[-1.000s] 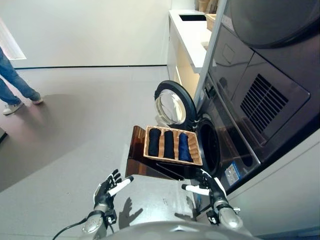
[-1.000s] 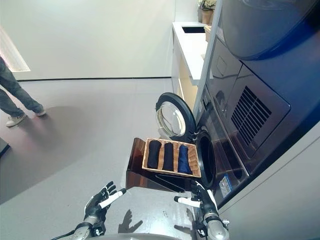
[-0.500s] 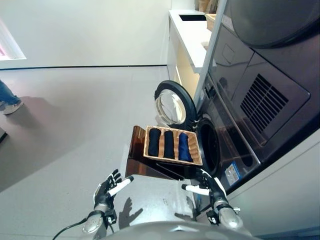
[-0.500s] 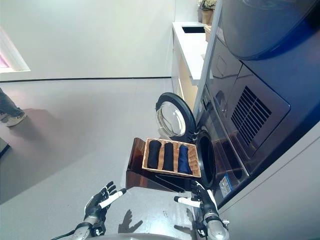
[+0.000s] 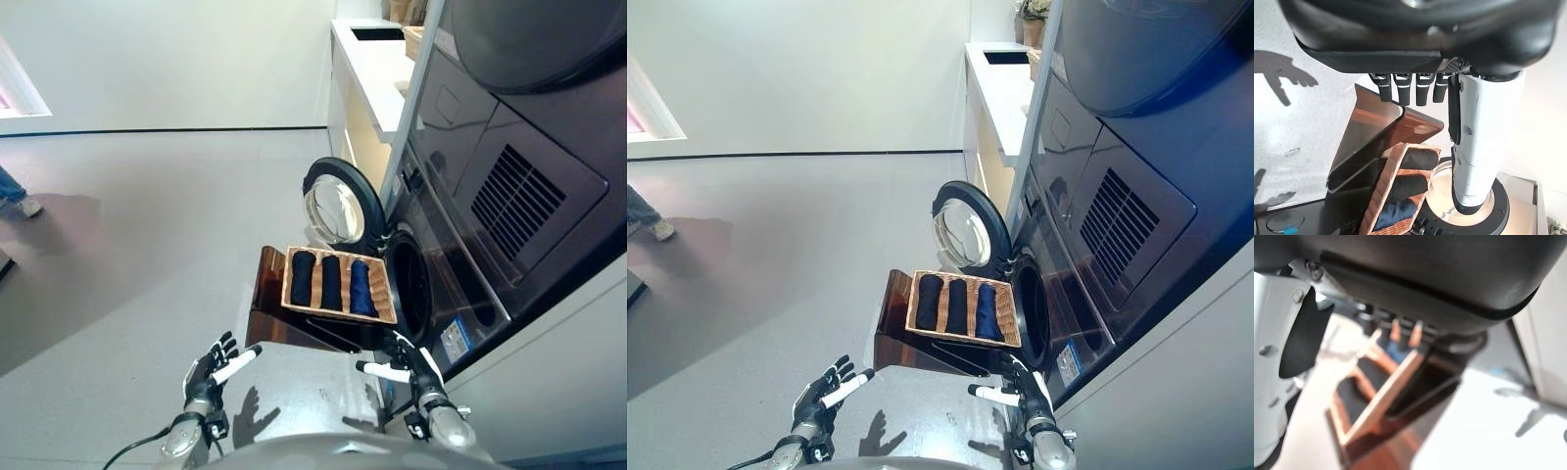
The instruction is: Pick up the clothes and place them into the washing machine
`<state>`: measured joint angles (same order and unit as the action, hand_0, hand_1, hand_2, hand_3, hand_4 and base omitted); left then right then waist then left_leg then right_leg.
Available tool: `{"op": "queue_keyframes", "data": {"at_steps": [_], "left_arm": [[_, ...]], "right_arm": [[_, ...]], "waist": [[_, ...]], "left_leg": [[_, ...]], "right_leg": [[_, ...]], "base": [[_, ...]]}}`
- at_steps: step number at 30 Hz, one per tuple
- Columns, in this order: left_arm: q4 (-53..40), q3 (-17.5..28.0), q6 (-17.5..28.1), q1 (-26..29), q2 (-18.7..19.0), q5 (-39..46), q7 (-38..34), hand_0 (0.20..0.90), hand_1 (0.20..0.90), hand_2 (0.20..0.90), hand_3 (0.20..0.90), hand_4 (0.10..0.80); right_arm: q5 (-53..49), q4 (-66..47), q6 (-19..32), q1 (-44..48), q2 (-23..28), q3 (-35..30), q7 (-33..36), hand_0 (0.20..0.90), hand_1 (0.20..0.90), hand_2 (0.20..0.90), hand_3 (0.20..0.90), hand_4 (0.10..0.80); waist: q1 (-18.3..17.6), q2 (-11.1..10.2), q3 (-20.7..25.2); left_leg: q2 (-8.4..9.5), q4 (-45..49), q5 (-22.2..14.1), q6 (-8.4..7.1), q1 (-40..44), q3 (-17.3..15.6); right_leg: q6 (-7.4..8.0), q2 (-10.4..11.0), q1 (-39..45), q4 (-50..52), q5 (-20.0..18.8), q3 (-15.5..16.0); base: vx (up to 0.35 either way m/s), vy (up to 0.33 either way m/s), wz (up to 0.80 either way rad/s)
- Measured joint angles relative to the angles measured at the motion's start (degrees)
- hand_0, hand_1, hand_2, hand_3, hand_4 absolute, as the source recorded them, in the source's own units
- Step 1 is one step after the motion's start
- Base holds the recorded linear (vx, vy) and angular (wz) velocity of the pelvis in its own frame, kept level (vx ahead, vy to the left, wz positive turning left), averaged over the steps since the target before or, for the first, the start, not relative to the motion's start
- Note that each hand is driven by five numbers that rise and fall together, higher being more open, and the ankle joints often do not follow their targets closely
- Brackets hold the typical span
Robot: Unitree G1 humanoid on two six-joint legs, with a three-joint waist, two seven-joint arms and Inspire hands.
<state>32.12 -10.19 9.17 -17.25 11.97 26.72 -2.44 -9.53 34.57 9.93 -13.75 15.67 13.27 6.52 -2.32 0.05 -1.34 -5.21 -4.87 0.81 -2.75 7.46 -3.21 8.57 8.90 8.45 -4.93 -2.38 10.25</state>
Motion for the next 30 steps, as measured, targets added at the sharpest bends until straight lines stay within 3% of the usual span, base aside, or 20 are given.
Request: {"op": "queue_keyframes", "data": {"at_steps": [12, 14, 17, 21, 30], "left_arm": [[0.0, 0.1, 0.0, 0.2, 0.2, 0.0, 0.0, 0.9, 0.9, 0.9, 0.9, 0.8], [0.1, 0.1, 0.0, 2.1, 0.2, 0.0, 0.1, 0.9, 0.9, 0.9, 0.9, 0.8], [0.1, -1.1, 0.0, 3.4, -0.4, 0.0, 0.1, 0.9, 0.9, 0.9, 0.9, 0.8], [0.2, -1.1, 0.0, 3.3, 0.0, 0.0, 0.1, 0.9, 0.9, 0.9, 0.9, 0.8], [0.2, 0.6, 0.0, 4.2, 0.4, 0.1, -0.2, 0.9, 0.9, 0.9, 0.9, 0.8]], "right_arm": [[0.0, 0.0, 0.0, 0.1, 0.0, -0.3, -0.1, 0.9, 0.9, 0.9, 0.9, 0.8], [-0.1, 0.2, 0.1, 1.8, 0.2, -0.5, -0.1, 0.9, 0.9, 0.9, 0.9, 0.8], [-0.6, 0.7, 0.1, 3.0, 1.8, -2.1, -0.1, 0.9, 0.9, 0.9, 0.9, 0.8], [-1.3, 1.7, 0.1, 3.0, 1.7, -4.8, 0.1, 0.9, 0.9, 0.9, 0.9, 0.8], [-1.9, 2.2, 0.0, 3.5, 0.9, -2.5, -0.1, 0.9, 0.9, 0.9, 0.9, 0.8]], "waist": [[0.2, -0.4, -0.6], [0.4, -0.8, -2.8], [0.4, 0.5, -3.9], [0.4, 0.9, -3.5], [0.3, -1.4, -2.9]], "left_leg": [[-0.64, 1.9, 0.3, -0.58, -2.2, 1.4], [-0.59, 4.8, 0.1, -0.87, -4.6, 1.7], [-0.72, 4.5, 0.0, -0.85, -5.9, 1.5], [0.08, 2.6, 0.4, -0.01, -4.7, 0.1], [2.96, 0.7, 0.5, 1.84, -2.5, -1.7]], "right_leg": [[-0.2, -0.8, -0.8, 0.0, 0.6, 1.4], [-0.72, -0.9, -1.3, 0.0, 0.3, 1.5], [-1.16, -1.0, -2.8, 0.1, -0.1, 1.3], [-0.65, -0.3, -3.1, 0.5, -0.3, -0.4], [0.61, 2.1, -3.1, 1.0, -0.8, -2.4]], "base": [[-0.021, -0.042, 0.06], [-0.074, 0.074, 0.16], [0.057, 0.15, 0.04], [0.124, 0.158, -0.12], [0.064, 0.117, -0.1]]}}
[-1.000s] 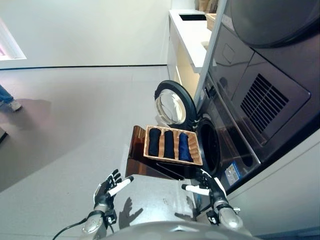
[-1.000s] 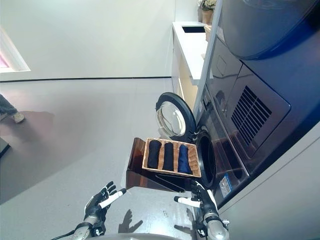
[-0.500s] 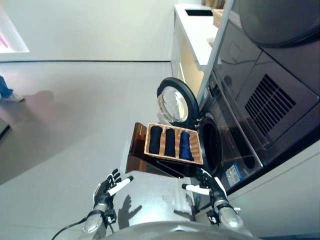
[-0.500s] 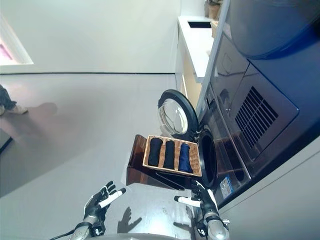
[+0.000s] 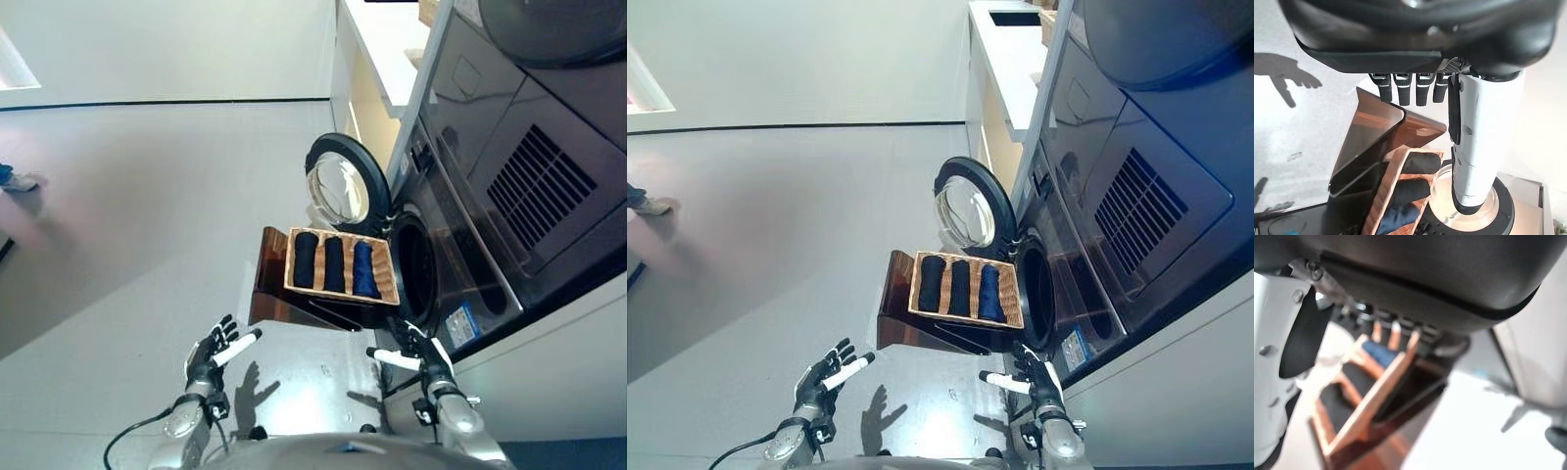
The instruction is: Pick up the clothes and place them into the washing machine
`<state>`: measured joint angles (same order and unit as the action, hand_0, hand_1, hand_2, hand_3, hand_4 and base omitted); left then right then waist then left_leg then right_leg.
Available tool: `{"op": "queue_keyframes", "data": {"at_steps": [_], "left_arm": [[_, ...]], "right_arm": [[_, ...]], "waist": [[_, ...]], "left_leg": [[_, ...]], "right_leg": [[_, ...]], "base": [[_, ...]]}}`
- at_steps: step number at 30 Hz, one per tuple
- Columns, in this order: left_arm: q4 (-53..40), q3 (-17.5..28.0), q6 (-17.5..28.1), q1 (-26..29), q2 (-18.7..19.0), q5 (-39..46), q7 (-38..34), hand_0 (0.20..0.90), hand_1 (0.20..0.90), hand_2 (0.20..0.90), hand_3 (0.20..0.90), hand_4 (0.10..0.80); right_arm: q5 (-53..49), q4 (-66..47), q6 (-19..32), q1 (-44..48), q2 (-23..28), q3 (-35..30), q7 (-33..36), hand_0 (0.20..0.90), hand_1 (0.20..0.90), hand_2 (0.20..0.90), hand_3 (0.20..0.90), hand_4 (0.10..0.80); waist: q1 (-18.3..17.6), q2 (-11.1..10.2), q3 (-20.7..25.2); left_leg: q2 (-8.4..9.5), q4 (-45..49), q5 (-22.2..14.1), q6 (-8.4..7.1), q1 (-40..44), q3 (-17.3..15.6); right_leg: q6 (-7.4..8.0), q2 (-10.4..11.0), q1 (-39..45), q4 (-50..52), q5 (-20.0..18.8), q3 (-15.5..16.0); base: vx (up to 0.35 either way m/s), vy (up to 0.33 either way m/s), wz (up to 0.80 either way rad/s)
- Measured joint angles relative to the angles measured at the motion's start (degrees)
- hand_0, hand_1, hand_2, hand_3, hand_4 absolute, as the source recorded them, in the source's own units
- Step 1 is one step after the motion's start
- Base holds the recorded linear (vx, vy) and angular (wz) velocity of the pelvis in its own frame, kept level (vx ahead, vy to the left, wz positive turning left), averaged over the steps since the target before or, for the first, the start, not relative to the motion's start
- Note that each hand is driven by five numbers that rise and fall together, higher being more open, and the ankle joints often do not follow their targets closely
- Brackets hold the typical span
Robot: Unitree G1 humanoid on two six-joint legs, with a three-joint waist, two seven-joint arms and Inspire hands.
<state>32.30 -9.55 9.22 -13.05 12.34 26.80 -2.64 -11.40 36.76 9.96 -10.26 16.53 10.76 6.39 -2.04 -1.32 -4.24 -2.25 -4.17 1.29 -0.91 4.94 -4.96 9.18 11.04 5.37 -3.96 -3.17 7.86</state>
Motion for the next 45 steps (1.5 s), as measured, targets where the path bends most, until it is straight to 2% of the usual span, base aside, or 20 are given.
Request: {"op": "queue_keyframes", "data": {"at_steps": [4, 7, 10, 12, 13, 15, 17, 19, 20, 21, 23, 24, 25, 30, 37, 38, 41, 43, 44, 45], "left_arm": [[0.3, -0.1, 0.0, -0.1, -0.1, -0.1, 0.1, 0.9, 0.9, 0.9, 0.9, 0.8], [1.8, -0.4, 0.0, 0.9, -0.2, -0.3, 0.2, 0.9, 0.9, 0.9, 0.9, 0.8], [2.6, -0.4, -0.1, 2.4, 0.1, -1.4, 0.1, 0.9, 0.9, 0.9, 0.9, 0.8], [2.7, -0.4, -0.1, 2.5, 0.7, -1.6, 0.1, 0.9, 0.9, 0.9, 0.9, 0.8], [2.7, -0.4, -0.1, 2.5, 1.4, -1.6, 0.1, 0.9, 0.9, 0.9, 0.9, 0.8], [2.8, -0.1, -0.1, 2.5, 2.3, -1.6, 0.0, 0.9, 0.9, 0.9, 0.9, 0.8], [3.8, 0.5, -0.1, 2.6, 3.4, -1.6, -0.4, 0.9, 0.9, 0.9, 0.9, 0.8], [4.0, 0.6, -0.1, 2.7, 3.6, -1.6, -0.5, 0.9, 0.9, 0.9, 0.9, 0.8], [4.0, 0.6, -0.1, 2.6, 4.2, -1.6, -0.5, 0.9, 0.9, 0.9, 0.9, 0.8], [4.5, 0.2, -0.2, 2.6, 3.8, -1.6, -0.5, 0.9, 0.9, 0.9, 0.9, 0.8], [4.4, -0.4, -0.2, 2.5, 2.1, -1.8, -0.2, 0.9, 0.9, 0.9, 0.9, 0.8], [4.2, -0.6, -0.2, 1.7, 0.5, -2.1, 0.1, 0.9, 0.9, 0.9, 0.9, 0.8], [4.2, -0.6, -0.2, 1.6, -0.4, -2.4, 0.2, 0.9, 0.9, 0.9, 0.9, 0.8], [4.1, -0.5, -0.2, 2.0, 0.0, -2.4, 0.1, 0.9, 0.9, 0.9, 0.9, 0.8], [4.4, -0.4, -0.2, 2.4, 0.3, -1.3, -1.1, 0.9, 0.9, 0.9, 0.9, 0.8], [4.4, -0.7, -0.2, 2.8, 0.3, -1.2, -1.2, 0.9, 0.9, 0.9, 0.9, 0.8], [4.4, -0.9, -0.1, 3.6, -0.2, -1.0, -1.6, 0.9, 0.9, 0.9, 0.9, 0.8], [4.3, -0.7, -0.1, 3.5, 0.9, -1.0, -1.7, 0.9, 0.9, 0.9, 0.9, 0.8], [4.6, -0.6, -0.1, 3.2, 1.1, -1.0, -2.1, 0.9, 0.9, 0.9, 0.9, 0.8], [5.4, -0.5, -0.2, 3.1, 1.3, -0.9, -2.7, 0.9, 0.9, 0.9, 0.9, 0.8]], "right_arm": [[0.0, 0.1, 0.0, 0.3, 0.1, -0.5, 0.1, 0.9, 0.9, 0.9, 0.9, 0.8], [-0.1, 0.3, 0.0, 0.4, 0.1, -2.0, 0.2, 0.9, 0.9, 0.9, 0.9, 0.8], [-0.4, 1.2, -0.1, 0.4, 0.1, -2.4, 0.2, 0.9, 0.9, 0.9, 0.9, 0.8], [-0.5, 1.8, -0.1, 0.3, -0.3, -2.3, 0.0, 0.9, 0.9, 0.9, 0.9, 0.8], [-0.6, 2.0, -0.1, 0.3, -0.8, -2.3, 0.0, 0.9, 0.9, 0.9, 0.9, 0.8], [-0.7, 2.3, -0.1, 0.4, -1.5, -2.0, -0.2, 0.9, 0.9, 0.9, 0.9, 0.8], [-0.9, 2.4, -0.1, 1.1, -1.7, -1.9, -0.2, 0.9, 0.9, 0.9, 0.9, 0.8], [-1.4, 2.5, 0.0, 1.1, -1.7, -2.0, -0.1, 0.9, 0.9, 0.9, 0.9, 0.8], [-1.4, 3.0, 0.0, 1.0, -2.0, -1.9, -0.1, 0.9, 0.9, 0.9, 0.9, 0.8], [-1.4, 3.8, -0.1, 0.7, -2.0, -2.1, 0.0, 0.9, 0.9, 0.9, 0.9, 0.8], [-1.5, 4.6, -0.1, 0.6, -1.5, -2.7, 0.3, 0.9, 0.9, 0.9, 0.9, 0.8], [-1.5, 4.4, -0.1, 0.0, -0.5, -2.6, 0.3, 0.9, 0.9, 0.9, 0.9, 0.8], [-1.5, 4.3, -0.1, -0.5, -0.4, -2.6, 0.4, 0.9, 0.9, 0.9, 0.9, 0.8], [-1.4, 4.4, -0.1, -1.5, -0.5, -2.4, 0.1, 0.9, 0.9, 0.9, 0.9, 0.8], [-1.3, 4.3, 0.0, 0.3, -1.2, -1.0, 0.1, 0.9, 0.9, 0.9, 0.9, 0.8], [-1.4, 4.4, 0.0, 1.1, -1.2, -1.0, 0.3, 0.9, 0.9, 0.9, 0.9, 0.8], [-1.4, 4.5, 0.1, 2.6, -1.2, -1.0, 0.3, 0.9, 0.9, 0.9, 0.9, 0.8], [-1.3, 4.4, 0.1, 2.9, -1.4, 0.2, 0.1, 0.9, 0.9, 0.9, 0.9, 0.8], [-1.3, 4.5, 0.1, 3.0, -1.8, 0.7, 0.0, 0.9, 0.9, 0.9, 0.9, 0.8], [-1.3, 4.6, 0.1, 2.8, -1.8, 0.6, 0.1, 0.9, 0.9, 0.9, 0.9, 0.8]], "waist": [[0.1, -0.5, -0.4], [-0.2, -0.8, -0.6], [-0.3, -0.6, -1.5], [-0.3, -0.5, -1.6], [-0.5, -0.4, -1.7], [-0.5, -0.8, -1.6], [-1.5, -1.2, -1.8], [-2.8, -1.7, -1.8], [-3.5, -2.7, -1.7], [-4.5, -3.2, -1.6], [-5.0, -2.9, -2.1], [-4.9, -2.2, -2.0], [-5.1, -2.2, -1.9], [-5.3, -2.3, -2.0], [-5.4, -2.1, -0.4], [-5.6, -1.6, -0.4], [-5.8, 1.0, -0.8], [-6.0, 0.8, -0.1], [-5.3, -0.3, 0.6], [-5.0, 0.9, 1.1]], "left_leg": [[1.0, -0.3, -0.4, 0.64, 1.5, -0.1], [2.37, 0.1, -1.7, 2.03, 1.7, 0.4], [3.55, 1.5, -2.3, 3.18, 1.4, 1.7], [3.11, 1.0, -2.8, 3.86, 1.6, 2.7], [2.79, 0.6, -2.6, 4.49, 1.6, 3.7], [2.14, 0.2, -2.1, 5.27, 1.5, 4.6], [1.64, 1.0, -2.1, 5.33, 0.1, 6.4], [1.26, 2.0, -2.3, 4.78, -1.4, 7.1], [1.52, 1.5, -2.0, 3.48, -1.2, 8.0], [1.53, -0.2, -1.6, 2.55, 0.0, 9.2], [2.33, 4.9, -4.2, 1.46, 0.6, 7.9], [1.99, 7.7, -7.9, 2.15, 0.8, 7.2], [1.95, 7.0, -8.6, 2.37, 1.9, 7.1], [0.91, 3.1, -8.0, 2.35, 4.8, 7.5], [-0.88, 1.2, -8.2, 2.04, 3.6, 12.0], [-1.44, 0.9, -8.0, 1.85, 3.7, 12.9], [-3.15, 0.5, -8.0, 1.65, 4.1, 14.5], [-3.59, 0.3, -8.9, 0.79, 4.1, 14.0], [-3.65, -0.3, -9.4, 0.0, 5.0, 12.4], [-5.1, 0.1, -10.1, -0.73, 5.0, 11.8]], "right_leg": [[0.77, 1.2, 0.0, 3.2, 1.7, -0.1], [1.18, 3.6, -2.5, 10.7, 4.5, -0.4], [-0.35, 4.8, -6.7, 20.8, 4.4, -0.6], [-2.99, 4.9, -9.5, 26.1, 2.6, -0.9], [-3.62, 4.6, -10.8, 27.5, 2.2, -1.2], [-2.85, 2.5, -12.3, 26.4, 4.0, -2.3], [-2.01, -0.6, -12.6, 18.3, 4.5, -2.3], [-0.36, -2.3, -12.3, 10.1, 3.5, -2.7], [0.52, -2.8, -10.6, 4.1, 3.3, -3.0], [0.55, -3.2, -9.7, 2.2, 0.4, -3.7], [0.26, -3.3, -8.8, 2.4, -0.9, -3.7], [-0.05, -3.5, -8.5, 3.1, -2.0, -3.2], [-1.98, -3.6, -8.5, 4.4, -3.3, -3.1], [-3.58, -4.6, -7.9, 5.5, -2.4, -1.9], [-3.96, -5.3, -9.4, 7.2, 0.5, 1.4], [-3.98, -5.2, -10.3, 10.3, 2.4, 2.3], [-2.62, -5.1, -17.2, 24.2, 6.4, 3.9], [-1.81, -5.2, -18.7, 19.5, 6.2, 5.2], [-6.08, -4.7, -19.4, 18.5, 4.6, 7.9], [-6.84, -6.1, -18.9, 18.4, 5.3, 8.5]], "base": [[0.036, 0.19, 0.0], [0.016, 0.239, 0.08], [0.033, 0.144, 0.19], [0.118, 0.051, 0.18], [0.153, 0.001, 0.18], [0.182, -0.042, 0.07], [0.248, -0.048, 0.12], [0.227, -0.017, 0.34], [0.187, -0.004, 0.56], [0.18, -0.014, 0.54], [0.114, -0.02, 0.18], [0.104, -0.036, -0.08], [0.149, -0.055, -0.05], [0.095, -0.058, 0.01], [0.128, -0.085, 0.23], [0.094, -0.051, 0.35], [0.063, -0.057, 0.25], [0.052, -0.098, 0.07], [0.095, -0.119, -0.17], [0.122, -0.163, -0.21]]}}
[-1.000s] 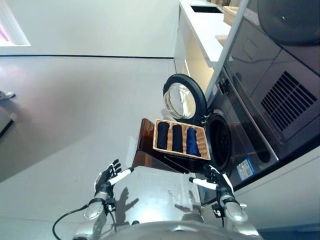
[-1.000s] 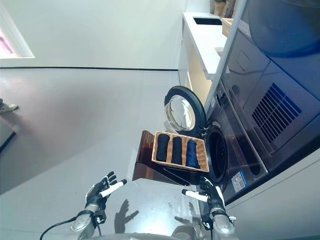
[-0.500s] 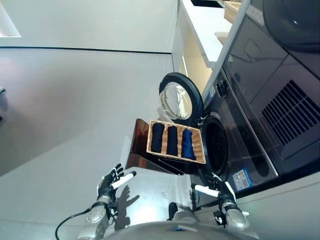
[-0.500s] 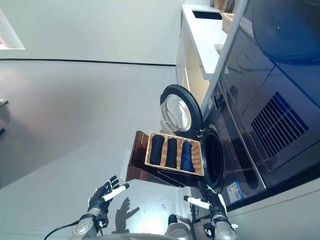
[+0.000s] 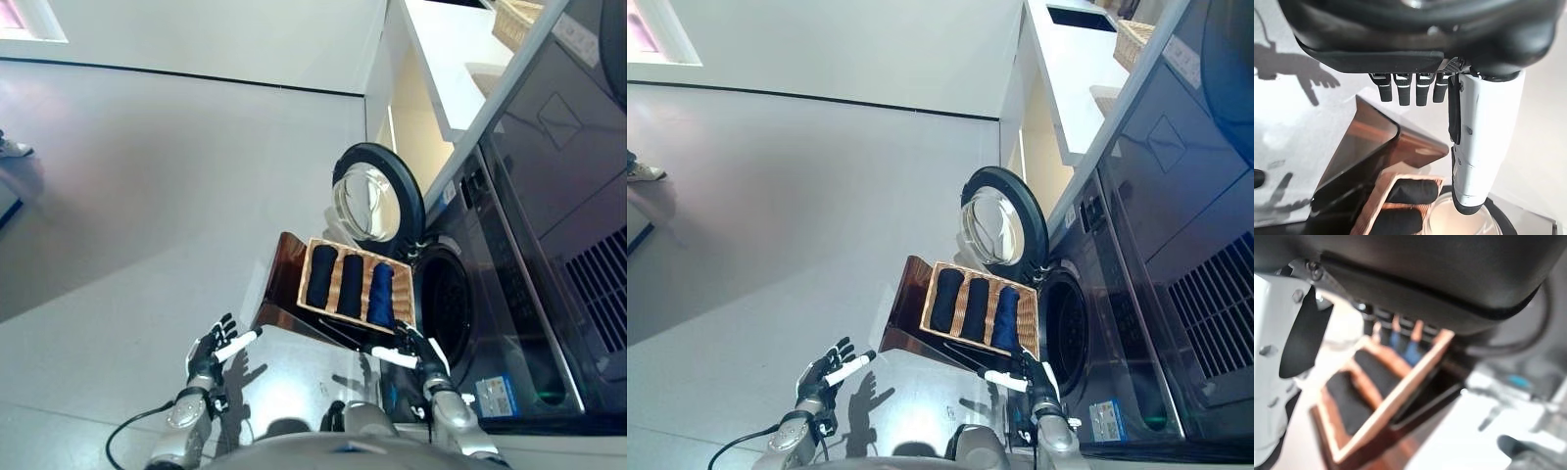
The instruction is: Pick up the clothes and place them into the washing machine
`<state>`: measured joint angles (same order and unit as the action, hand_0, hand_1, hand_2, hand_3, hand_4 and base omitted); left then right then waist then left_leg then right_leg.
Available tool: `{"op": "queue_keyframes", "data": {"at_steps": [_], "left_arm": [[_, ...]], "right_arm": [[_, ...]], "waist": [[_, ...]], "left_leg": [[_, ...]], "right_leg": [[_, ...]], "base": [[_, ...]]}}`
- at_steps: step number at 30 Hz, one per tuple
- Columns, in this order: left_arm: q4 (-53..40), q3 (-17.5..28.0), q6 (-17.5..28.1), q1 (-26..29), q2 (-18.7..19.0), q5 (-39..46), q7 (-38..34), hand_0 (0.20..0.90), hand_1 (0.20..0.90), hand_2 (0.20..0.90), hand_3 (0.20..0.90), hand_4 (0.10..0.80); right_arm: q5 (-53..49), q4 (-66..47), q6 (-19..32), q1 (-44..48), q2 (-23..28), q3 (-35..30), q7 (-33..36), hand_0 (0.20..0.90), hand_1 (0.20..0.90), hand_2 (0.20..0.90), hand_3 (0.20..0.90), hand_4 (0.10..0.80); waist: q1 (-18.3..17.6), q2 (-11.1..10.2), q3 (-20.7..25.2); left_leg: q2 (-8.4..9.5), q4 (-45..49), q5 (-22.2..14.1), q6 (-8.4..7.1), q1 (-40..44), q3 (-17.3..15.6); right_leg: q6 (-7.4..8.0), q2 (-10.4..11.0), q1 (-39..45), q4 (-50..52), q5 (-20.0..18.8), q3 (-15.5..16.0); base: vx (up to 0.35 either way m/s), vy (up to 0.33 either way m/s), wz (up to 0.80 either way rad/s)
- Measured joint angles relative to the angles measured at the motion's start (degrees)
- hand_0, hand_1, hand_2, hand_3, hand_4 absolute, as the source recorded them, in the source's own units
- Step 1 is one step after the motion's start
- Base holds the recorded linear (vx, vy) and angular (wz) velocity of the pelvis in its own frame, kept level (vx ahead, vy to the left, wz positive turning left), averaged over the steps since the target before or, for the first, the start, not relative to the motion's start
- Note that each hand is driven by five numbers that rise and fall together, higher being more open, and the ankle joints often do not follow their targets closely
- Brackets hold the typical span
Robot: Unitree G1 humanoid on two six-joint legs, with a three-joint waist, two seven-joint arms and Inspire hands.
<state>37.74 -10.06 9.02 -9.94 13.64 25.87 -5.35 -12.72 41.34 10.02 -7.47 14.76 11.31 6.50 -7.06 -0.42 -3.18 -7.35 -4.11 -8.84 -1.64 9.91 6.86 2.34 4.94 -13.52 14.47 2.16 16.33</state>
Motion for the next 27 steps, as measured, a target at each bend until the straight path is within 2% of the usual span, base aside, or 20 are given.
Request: {"op": "queue_keyframes", "data": {"at_steps": [1, 2, 3, 5, 8, 9, 10, 11, 13, 15, 16, 17, 18, 21, 22, 23, 24, 25, 26, 27], "left_arm": [[0.1, 0.0, 0.0, 0.1, 0.0, 0.1, 0.0, 0.9, 0.9, 0.9, 0.9, 0.8], [0.1, 0.0, 0.0, 0.3, 0.0, 0.1, 0.1, 0.9, 0.9, 0.9, 0.9, 0.8], [0.2, 0.0, 0.0, 0.6, 0.2, 0.2, 0.1, 0.9, 0.9, 0.9, 0.9, 0.8], [0.5, -0.2, 0.1, 1.1, -0.1, 1.3, 0.1, 0.9, 0.9, 0.9, 0.9, 0.8], [0.5, -0.8, 0.1, 2.0, -1.6, 2.1, 0.1, 0.9, 0.9, 0.9, 0.9, 0.8], [0.4, -1.5, 0.1, 2.5, -1.7, 2.1, 0.2, 0.9, 0.9, 0.9, 0.9, 0.8], [0.4, -2.1, 0.1, 3.3, -1.9, 2.1, 0.3, 0.9, 0.9, 0.9, 0.9, 0.8], [0.4, -2.3, 0.1, 3.6, -2.1, 2.1, 0.3, 0.9, 0.9, 0.9, 0.9, 0.8], [0.4, -2.5, 0.0, 4.8, -2.4, 2.1, 0.0, 0.9, 0.9, 0.9, 0.9, 0.8], [0.4, -2.4, 0.0, 5.0, -2.4, 2.3, -0.4, 0.9, 0.9, 0.9, 0.9, 0.8], [0.7, -2.4, 0.0, 4.8, -2.4, 2.5, -0.9, 0.9, 0.9, 0.9, 0.9, 0.8], [0.7, -2.4, 0.0, 4.5, -2.4, 2.7, -1.1, 0.9, 0.9, 0.9, 0.9, 0.8], [0.7, -2.4, 0.0, 4.6, -2.4, 3.1, -1.2, 0.9, 0.9, 0.9, 0.9, 0.8], [0.9, -2.4, 0.0, 4.3, -2.4, 3.3, -1.6, 0.9, 0.9, 0.9, 0.9, 0.8], [1.0, -2.3, 0.0, 3.7, -2.5, 3.3, -1.7, 0.9, 0.9, 0.9, 0.9, 0.8], [1.1, -2.3, 0.0, 3.1, -2.9, 3.3, -1.7, 0.9, 0.9, 0.9, 0.9, 0.8], [1.2, -2.3, 0.0, 3.5, -2.4, 3.3, -1.8, 0.9, 0.9, 0.9, 0.9, 0.8], [1.2, -2.1, 0.1, 4.3, -1.6, 3.3, -2.1, 0.9, 0.9, 0.9, 0.9, 0.8], [1.2, -2.0, 0.1, 5.4, -1.1, 3.3, -2.3, 0.9, 0.9, 0.9, 0.9, 0.8], [0.9, -1.7, 0.2, 6.9, -0.6, 3.3, -2.5, 0.9, 0.9, 0.9, 0.9, 0.8]], "right_arm": [[0.0, 0.1, 0.0, 0.0, 0.0, -0.1, 0.1, 0.9, 0.9, 0.9, 0.9, 0.8], [0.0, 0.3, -0.1, 0.1, 0.0, -0.1, 0.0, 0.9, 0.9, 0.9, 0.9, 0.8], [0.0, 0.4, -0.1, 0.2, -0.2, 0.0, 0.0, 0.9, 0.9, 0.9, 0.9, 0.8], [-0.1, 0.6, 0.0, 0.3, 0.0, 0.0, 0.5, 0.9, 0.9, 0.9, 0.9, 0.8], [-0.3, 0.3, 0.2, 0.5, 0.7, -0.2, 2.2, 0.9, 0.9, 0.9, 0.9, 0.8], [-0.6, 0.3, 0.2, 0.5, 0.6, -0.3, 2.6, 0.9, 0.9, 0.9, 0.9, 0.8], [-1.2, 0.2, 0.2, 0.5, 0.3, 0.1, 2.9, 0.9, 0.9, 0.9, 0.9, 0.8], [-1.2, 0.1, 0.2, 0.8, -0.3, 0.2, 3.2, 0.9, 0.9, 0.9, 0.9, 0.8], [-1.3, 0.4, 0.1, 1.9, -0.7, 0.3, 3.6, 0.9, 0.9, 0.9, 0.9, 0.8], [-1.3, 0.5, 0.1, 2.6, -0.7, 0.3, 3.7, 0.9, 0.9, 0.9, 0.9, 0.8], [-1.3, 0.6, 0.1, 2.7, -0.5, 0.1, 3.9, 0.9, 0.9, 0.9, 0.9, 0.8], [-1.3, 0.6, 0.1, 2.7, -0.1, 0.0, 4.0, 0.9, 0.9, 0.9, 0.9, 0.8], [-1.2, 0.6, 0.1, 3.0, 0.4, 0.0, 4.6, 0.9, 0.9, 0.9, 0.9, 0.8], [-1.2, 0.6, 0.1, 3.2, 1.2, -0.3, 5.0, 0.9, 0.9, 0.9, 0.9, 0.8], [-1.2, 0.6, 0.2, 3.1, 1.5, -0.3, 5.0, 0.9, 0.9, 0.9, 0.9, 0.8], [-1.2, 0.7, 0.2, 3.0, 1.8, -0.2, 5.0, 0.9, 0.9, 0.9, 0.9, 0.8], [-1.2, 1.0, 0.1, 3.1, 1.3, 0.0, 5.0, 0.9, 0.9, 0.9, 0.9, 0.8], [-1.2, 1.1, 0.1, 3.1, 0.6, 0.5, 4.8, 0.9, 0.9, 0.9, 0.9, 0.8], [-1.2, 1.0, 0.1, 3.2, 0.1, 0.6, 4.8, 0.9, 0.9, 0.9, 0.9, 0.8], [-1.2, 1.0, 0.1, 4.0, -0.3, 0.9, 4.8, 0.9, 0.9, 0.9, 0.9, 0.8]], "waist": [[0.1, 0.6, 0.0], [0.3, 0.3, -0.2], [1.0, -0.7, -0.7], [2.2, -2.9, -1.5], [4.7, -3.5, -3.2], [4.9, -4.2, -4.1], [4.8, -5.0, -4.8], [5.3, -5.3, -5.2], [6.0, -5.8, -7.3], [6.9, -5.9, -9.0], [7.6, -5.5, -9.4], [8.3, -4.6, -9.4], [9.0, -3.4, -9.9], [9.9, -1.9, -10.0], [10.1, -0.9, -9.2], [10.1, 0.6, -8.2], [9.7, -0.2, -8.2], [9.6, -1.5, -7.7], [9.3, -1.9, -7.7], [9.4, -1.9, -7.7]], "left_leg": [[-0.86, 0.9, -0.2, -0.83, -0.1, -0.8], [-0.87, 2.6, -0.5, -1.18, -0.6, -1.1], [-0.39, 8.3, -1.5, -2.67, -2.8, -2.1], [1.08, 23.8, -2.1, -4.23, -8.7, -2.9], [0.74, 35.9, 1.1, -6.19, -12.6, -2.8], [0.8, 39.2, 3.3, -6.34, -13.9, -3.1], [0.88, 41.4, 3.9, -5.92, -16.0, -4.1], [0.8, 40.8, 3.4, -4.48, -17.0, -5.0], [1.15, 36.9, 2.1, -2.73, -20.2, -6.7], [0.5, 28.5, 2.5, -2.8, -21.7, -7.1], [-0.22, 22.1, 3.9, -3.67, -21.3, -7.0], [-1.09, 16.4, 6.4, -4.52, -21.4, -6.4], [-2.0, 12.4, 9.0, -4.68, -21.5, -5.8], [-1.92, 7.5, 12.8, -5.1, -21.4, -5.5], [-1.99, 7.4, 13.1, -4.56, -21.2, -5.6], [-1.77, 7.4, 14.8, -2.48, -21.0, -5.7], [-0.26, 7.9, 15.6, -0.63, -20.4, -7.2], [2.24, 7.3, 15.5, 1.42, -19.6, -9.1], [3.58, 6.9, 15.2, 2.35, -19.2, -10.2], [4.48, 6.9, 14.8, 3.0, -19.2, -10.9]], "right_leg": [[-0.54, -1.1, 0.2, 0.0, 0.7, 0.4], [-1.09, -1.1, 0.2, 0.0, 0.5, 0.2], [-1.48, -1.3, 1.3, -0.9, 0.4, -0.2], [-2.64, -1.9, 4.0, -3.0, -0.1, -0.5], [-4.38, -2.8, 7.4, -4.9, 0.2, -1.7], [-5.11, -2.5, 8.5, -5.4, 0.6, -1.8], [-5.42, -2.4, 9.1, -6.4, 0.5, -1.5], [-5.94, -2.3, 9.1, -6.7, 0.5, -1.7], [-6.39, -2.3, 9.3, -7.4, 1.7, -3.4], [-6.02, -2.7, 11.0, -9.0, 1.1, -4.2], [-5.79, -3.3, 12.2, -10.0, 0.9, -4.6], [-5.29, -4.4, 13.1, -11.0, 0.9, -6.1], [-5.04, -5.2, 14.5, -12.2, 0.7, -6.8], [-3.69, -5.3, 16.1, -12.8, 1.2, -9.5], [-2.57, -5.4, 16.2, -12.6, 1.8, -11.1], [-0.9, -5.3, 16.9, -12.4, 2.5, -11.8], [0.37, -3.4, 17.1, -12.4, 3.1, -12.8], [1.38, -0.6, 17.0, -12.3, 3.4, -14.0], [1.65, 1.0, 17.1, -12.5, 3.4, -14.3], [2.55, 2.2, 16.7, -12.7, 2.8, -14.9]], "base": [[0.08, -0.126, -0.11], [0.058, -0.201, -0.07], [0.026, -0.198, -0.13], [0.051, -0.181, -0.31], [0.11, -0.1, -0.31], [0.083, -0.007, 0.12], [0.172, 0.039, 0.06], [0.191, 0.08, 0.04], [0.26, 0.135, -0.14], [0.325, 0.19, -0.31], [0.341, 0.192, -0.45], [0.328, 0.187, -0.56], [0.217, 0.126, -0.5], [0.205, 0.15, -0.64], [0.237, 0.2, -0.78], [0.237, 0.204, -0.65], [0.261, 0.248, -0.53], [0.178, 0.208, -0.34], [0.133, 0.192, -0.29], [0.068, 0.122, -0.24]]}}
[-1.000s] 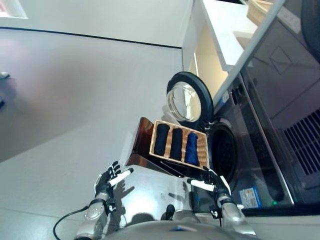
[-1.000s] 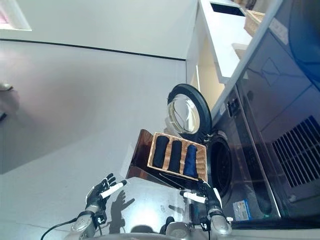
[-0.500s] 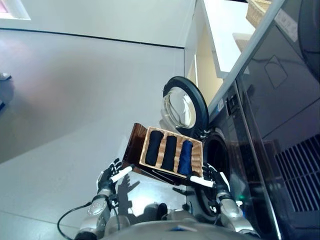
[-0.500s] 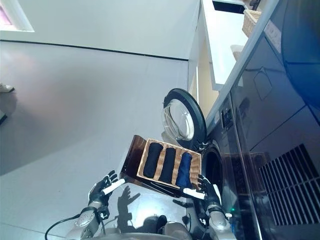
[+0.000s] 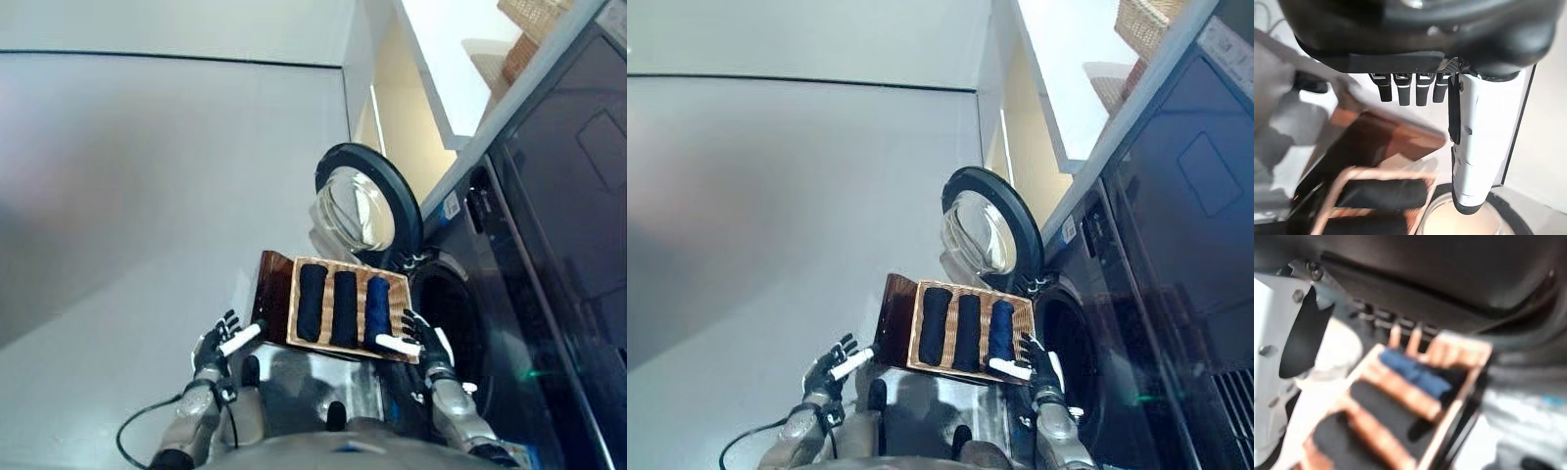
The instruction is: Pick up the clothes and place them into the washing machine
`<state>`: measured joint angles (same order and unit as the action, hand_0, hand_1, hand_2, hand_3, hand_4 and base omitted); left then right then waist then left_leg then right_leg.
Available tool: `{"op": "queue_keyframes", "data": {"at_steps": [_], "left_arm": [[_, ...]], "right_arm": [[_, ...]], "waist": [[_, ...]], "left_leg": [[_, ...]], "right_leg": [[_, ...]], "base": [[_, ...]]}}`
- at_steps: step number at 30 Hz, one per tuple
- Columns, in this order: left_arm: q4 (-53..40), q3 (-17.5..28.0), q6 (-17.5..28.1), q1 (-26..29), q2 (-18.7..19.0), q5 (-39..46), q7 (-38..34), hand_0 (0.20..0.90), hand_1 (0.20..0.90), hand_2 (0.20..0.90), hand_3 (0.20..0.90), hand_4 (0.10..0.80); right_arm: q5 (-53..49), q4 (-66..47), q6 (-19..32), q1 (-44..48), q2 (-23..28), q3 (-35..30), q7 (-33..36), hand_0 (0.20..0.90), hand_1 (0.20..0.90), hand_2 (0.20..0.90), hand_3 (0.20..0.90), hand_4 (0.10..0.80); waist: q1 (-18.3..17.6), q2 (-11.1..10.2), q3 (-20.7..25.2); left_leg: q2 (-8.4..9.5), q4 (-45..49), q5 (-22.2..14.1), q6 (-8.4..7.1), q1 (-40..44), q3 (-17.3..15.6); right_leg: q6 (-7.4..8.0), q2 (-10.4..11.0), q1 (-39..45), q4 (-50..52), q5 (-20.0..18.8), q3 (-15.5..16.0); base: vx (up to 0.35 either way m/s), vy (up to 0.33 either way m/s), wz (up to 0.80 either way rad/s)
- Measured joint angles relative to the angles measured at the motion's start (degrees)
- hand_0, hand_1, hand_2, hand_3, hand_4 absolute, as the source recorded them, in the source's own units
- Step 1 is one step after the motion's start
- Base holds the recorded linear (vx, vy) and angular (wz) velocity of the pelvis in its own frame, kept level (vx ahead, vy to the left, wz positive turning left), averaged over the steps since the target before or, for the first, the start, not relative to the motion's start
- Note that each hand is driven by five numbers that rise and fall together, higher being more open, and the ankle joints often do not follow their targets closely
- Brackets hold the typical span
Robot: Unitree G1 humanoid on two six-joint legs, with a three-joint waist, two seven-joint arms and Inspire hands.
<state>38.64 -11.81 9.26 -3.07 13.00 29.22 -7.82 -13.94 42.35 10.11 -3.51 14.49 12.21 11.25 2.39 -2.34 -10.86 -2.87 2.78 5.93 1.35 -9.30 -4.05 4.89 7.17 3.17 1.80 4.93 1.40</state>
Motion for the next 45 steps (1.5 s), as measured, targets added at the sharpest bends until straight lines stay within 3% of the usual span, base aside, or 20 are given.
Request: {"op": "queue_keyframes", "data": {"at_steps": [2, 7, 12, 19, 22, 25, 30, 31, 33, 35, 37, 38, 39, 41, 45], "left_arm": [[-0.2, 0.4, 1.1, 1.8, 1.2, 0.1, -0.9, 0.9, 0.9, 0.9, 0.9, 0.8], [-0.3, 2.2, 2.5, 4.1, 2.1, 1.1, -2.3, 0.9, 0.9, 0.9, 0.9, 0.8], [0.1, 1.7, 2.2, 0.5, 0.1, 1.2, -2.3, 0.9, 0.9, 0.9, 0.9, 0.8], [-0.1, 1.7, 2.0, -0.8, 0.0, 3.0, -1.9, 0.9, 0.9, 0.9, 0.9, 0.8], [0.0, 1.8, 2.0, -1.2, -0.8, 3.6, -1.3, 0.9, 0.9, 0.9, 0.9, 0.8], [-0.1, 1.8, 2.1, -1.6, -0.7, 3.6, -1.1, 0.9, 0.9, 0.9, 0.9, 0.8], [0.0, 2.3, 2.1, -2.3, 1.5, 3.7, -1.4, 0.9, 0.9, 0.9, 0.9, 0.8], [0.1, 2.4, 2.2, -2.3, 1.8, 3.8, -1.5, 0.9, 0.9, 0.9, 0.9, 0.8], [0.1, 2.7, 2.2, -2.3, 1.9, 4.0, -1.6, 0.9, 0.9, 0.9, 0.9, 0.8], [0.1, 2.8, 2.4, -2.2, 1.8, 4.0, -1.6, 0.9, 0.9, 0.9, 0.9, 0.8], [0.0, 2.8, 2.4, -2.0, 2.0, 4.0, -1.5, 0.9, 0.9, 0.9, 0.9, 0.8], [0.0, 2.8, 2.4, -2.0, 2.0, 4.0, -1.5, 0.9, 0.9, 0.9, 0.9, 0.8], [0.0, 3.0, 2.4, -2.3, 2.1, 4.0, -1.6, 0.9, 0.9, 0.9, 0.9, 0.8], [0.1, 3.3, 2.2, -3.3, 0.4, 4.0, -2.0, 0.9, 0.9, 0.9, 0.9, 0.8], [-0.1, 3.3, 2.2, -3.0, -1.4, 4.1, -2.1, 0.9, 0.9, 0.9, 0.9, 0.8]], "right_arm": [[0.0, 0.1, 0.0, 2.6, -0.3, 2.4, -0.2, 0.9, 0.9, 0.9, 0.9, 0.8], [0.0, 0.1, 0.0, 7.5, -2.2, 2.7, -0.1, 0.9, 0.9, 0.9, 0.9, 0.8], [0.0, 0.1, -0.1, 7.4, -2.1, 2.8, 0.0, 0.9, 0.9, 0.9, 0.9, 0.8], [-0.1, 0.1, -0.2, 7.1, -2.0, 1.4, 0.1, 0.9, 0.9, 0.9, 0.9, 0.8], [-1.2, 0.2, -0.2, 7.0, -1.0, 0.5, 0.2, 0.9, 0.9, 0.9, 0.9, 0.8], [-1.3, 0.1, -0.2, 7.1, -0.9, -0.4, 0.2, 0.9, 0.9, 0.9, 0.9, 0.8], [-1.3, 0.1, -0.2, 7.7, -1.2, 0.3, 0.2, 0.9, 0.9, 0.9, 0.9, 0.8], [-1.3, 0.0, -0.1, 7.9, -1.2, 0.6, 0.2, 0.9, 0.9, 0.9, 0.9, 0.8], [-1.3, 0.1, -0.2, 7.8, -1.2, 0.9, 0.2, 0.9, 0.9, 0.9, 0.9, 0.8], [-1.5, 0.1, -0.3, 7.4, -1.2, 1.1, 0.3, 0.9, 0.9, 0.9, 0.9, 0.8], [-1.9, -0.2, -0.3, 7.3, -1.2, 1.3, 0.2, 0.9, 0.9, 0.9, 0.9, 0.8], [-1.9, -0.5, -0.3, 7.2, -1.2, 1.3, 0.3, 0.9, 0.9, 0.9, 0.9, 0.8], [-1.9, -1.2, -0.2, 6.8, -1.4, 1.2, 0.2, 0.9, 0.9, 0.9, 0.9, 0.8], [-1.9, -1.5, -0.1, 7.6, -1.0, 0.1, 0.3, 0.9, 0.9, 0.9, 0.9, 0.8], [-1.7, -2.1, -0.2, 7.4, 0.9, -1.4, 1.9, 0.9, 0.9, 0.9, 0.9, 0.8]], "waist": [[0.6, 0.0, 0.0], [1.2, -0.4, 0.1], [1.0, -1.3, 0.7], [1.2, -2.6, 2.3], [1.1, -1.3, 3.1], [1.0, -0.1, 4.1], [0.2, 0.3, 4.1], [-0.2, 0.6, 3.7], [-1.1, 1.4, 2.9], [-2.6, 1.3, 2.3], [-3.2, -0.8, 1.2], [-3.1, -1.4, 0.8], [-2.8, -3.2, 0.4], [-3.1, -1.6, -0.4], [-3.2, -0.5, -1.2]], "left_leg": [[1.01, -0.1, -1.0, 1.12, 0.0, -1.6], [1.92, -0.4, -1.5, 1.2, 0.0, -3.1], [1.85, -0.5, -2.2, 0.6, -0.1, -3.2], [3.23, -1.0, -2.5, 1.39, -0.1, -3.1], [3.98, -1.0, -3.7, 2.31, 1.4, -2.6], [3.86, -1.3, -4.5, 3.71, 2.1, -2.8], [4.99, -3.3, -4.3, 5.84, 3.9, -4.4], [4.99, -3.4, -4.3, 5.91, 3.8, -4.6], [5.0, -3.8, -4.1, 5.94, 3.9, -3.5], [5.11, -3.9, -4.0, 5.54, 4.1, -2.2], [5.69, -3.9, -3.7, 4.43, 4.5, -1.7], [5.88, -3.9, -3.9, 3.95, 4.7, -1.7], [6.2, -3.9, -4.1, 2.19, 4.9, -1.9], [3.76, -3.5, -4.2, 0.45, 4.1, -1.7], [-0.19, -2.8, -3.9, -1.86, 1.7, -0.5]], "right_leg": [[1.68, 1.3, -0.7, -0.4, -0.9, -1.2], [3.83, 2.5, -0.6, -2.5, -1.0, -1.3], [3.09, 2.4, -0.7, -2.5, -0.5, -1.3], [3.92, 3.5, -0.6, -2.5, -0.3, -0.6], [4.33, 4.0, -1.4, 2.6, 0.2, -0.5], [3.47, 4.3, -5.3, 11.1, 0.6, -0.5], [3.25, 7.2, -10.3, 18.1, 0.4, 1.8], [4.38, 8.9, -10.9, 15.5, -0.1, 2.6], [8.18, 11.0, -11.9, 6.5, -3.1, 3.0], [8.49, 11.9, -11.9, 1.8, -6.7, 2.5], [8.17, 11.7, -12.7, -0.1, -10.2, 2.7], [7.64, 11.6, -12.7, -0.2, -10.8, 3.1], [6.8, 11.3, -12.1, -0.7, -8.3, 5.9], [7.25, 8.9, -11.6, -2.8, -8.5, 6.5], [5.45, 4.8, -11.7, -6.1, -9.6, 8.1]], "base": [[0.088, 0.101, -0.34], [0.08, 0.059, -0.16], [0.085, 0.034, -0.02], [0.093, 0.077, 0.04], [0.114, 0.188, 0.08], [0.059, 0.144, -0.07], [0.079, 0.007, -0.18], [0.131, -0.107, -0.23], [0.146, -0.1, -0.04], [0.108, -0.104, 0.39], [0.057, -0.102, 0.29], [0.029, -0.106, 0.07], [0.008, -0.127, -0.06], [-0.019, -0.137, -0.07], [-0.066, -0.134, 0.02]]}}
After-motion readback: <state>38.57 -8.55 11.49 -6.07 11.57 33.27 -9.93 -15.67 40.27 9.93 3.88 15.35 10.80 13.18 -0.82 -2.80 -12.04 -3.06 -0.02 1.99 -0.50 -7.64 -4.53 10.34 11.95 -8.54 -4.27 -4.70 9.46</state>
